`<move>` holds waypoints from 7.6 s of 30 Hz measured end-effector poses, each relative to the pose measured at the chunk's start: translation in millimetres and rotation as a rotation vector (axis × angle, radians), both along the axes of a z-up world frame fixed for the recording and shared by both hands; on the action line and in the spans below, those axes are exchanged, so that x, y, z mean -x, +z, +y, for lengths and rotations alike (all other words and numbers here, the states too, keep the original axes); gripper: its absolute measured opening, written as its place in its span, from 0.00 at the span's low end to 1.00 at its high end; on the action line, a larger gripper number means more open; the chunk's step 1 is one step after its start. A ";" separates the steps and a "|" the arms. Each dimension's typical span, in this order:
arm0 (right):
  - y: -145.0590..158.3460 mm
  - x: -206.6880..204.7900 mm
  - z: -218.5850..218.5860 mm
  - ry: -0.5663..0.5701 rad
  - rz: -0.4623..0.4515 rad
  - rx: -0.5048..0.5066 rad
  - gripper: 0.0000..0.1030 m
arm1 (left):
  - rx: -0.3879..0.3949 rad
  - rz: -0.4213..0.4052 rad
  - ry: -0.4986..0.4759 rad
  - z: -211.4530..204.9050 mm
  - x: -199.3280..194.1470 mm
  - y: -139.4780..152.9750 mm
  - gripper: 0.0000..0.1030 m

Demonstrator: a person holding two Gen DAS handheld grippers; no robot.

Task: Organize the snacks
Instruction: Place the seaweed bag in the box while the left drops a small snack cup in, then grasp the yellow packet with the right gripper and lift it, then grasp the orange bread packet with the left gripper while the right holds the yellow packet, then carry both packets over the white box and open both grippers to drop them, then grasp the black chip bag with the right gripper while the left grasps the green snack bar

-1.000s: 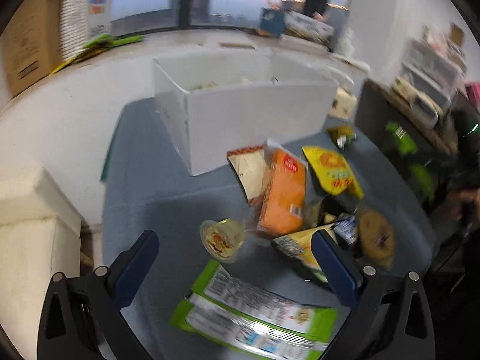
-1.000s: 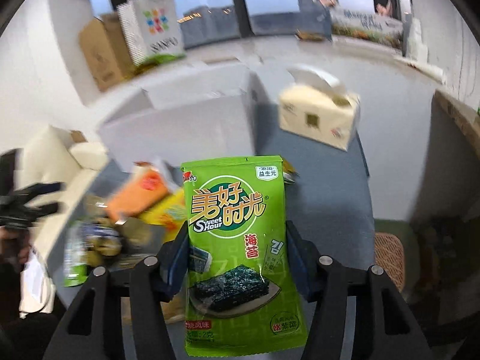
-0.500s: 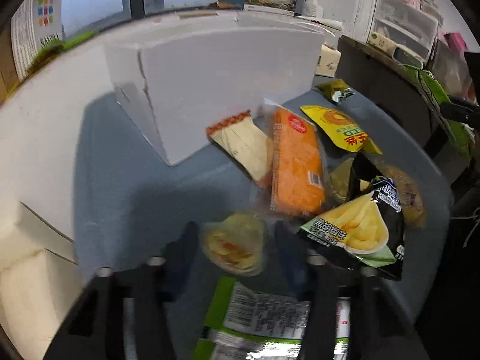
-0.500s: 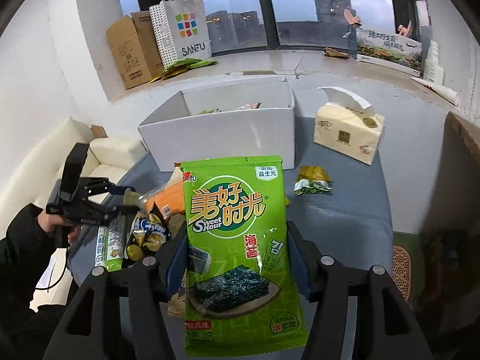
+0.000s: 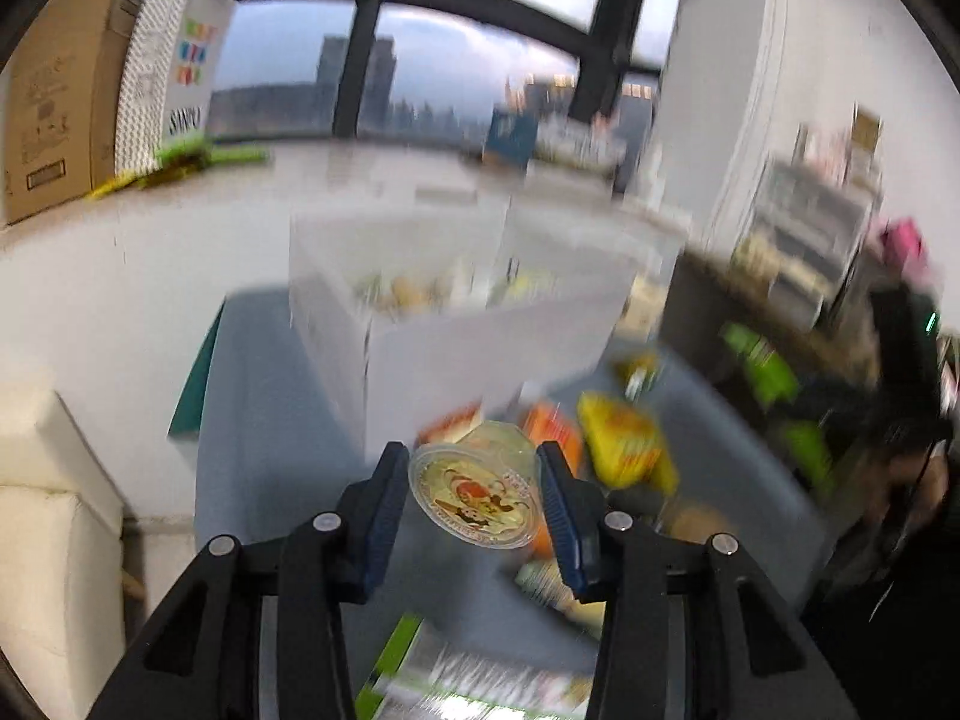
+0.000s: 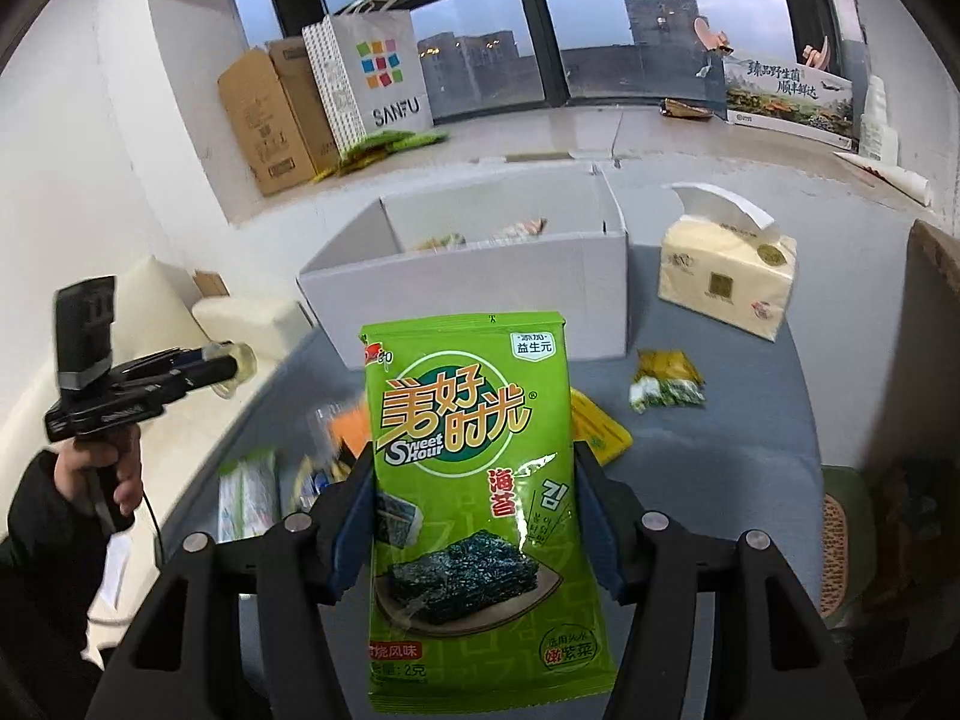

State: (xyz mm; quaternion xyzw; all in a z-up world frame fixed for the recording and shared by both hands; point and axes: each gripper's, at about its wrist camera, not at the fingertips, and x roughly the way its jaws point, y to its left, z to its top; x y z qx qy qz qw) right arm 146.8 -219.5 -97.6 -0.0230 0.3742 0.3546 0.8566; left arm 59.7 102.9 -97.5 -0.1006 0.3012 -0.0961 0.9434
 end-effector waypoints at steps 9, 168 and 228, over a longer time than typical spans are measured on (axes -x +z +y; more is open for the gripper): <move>41.0 -63.1 40.5 -0.052 0.024 -0.110 0.63 | 0.092 -0.132 0.082 4.6 -55.9 71.2 0.46; 62.4 -110.1 70.3 -0.016 0.033 -0.110 0.35 | 0.034 -0.092 0.238 17.3 -130.7 97.8 0.15; -52.8 55.0 111.4 0.386 -0.007 0.193 1.00 | 0.029 0.094 0.314 12.6 77.8 -5.6 1.00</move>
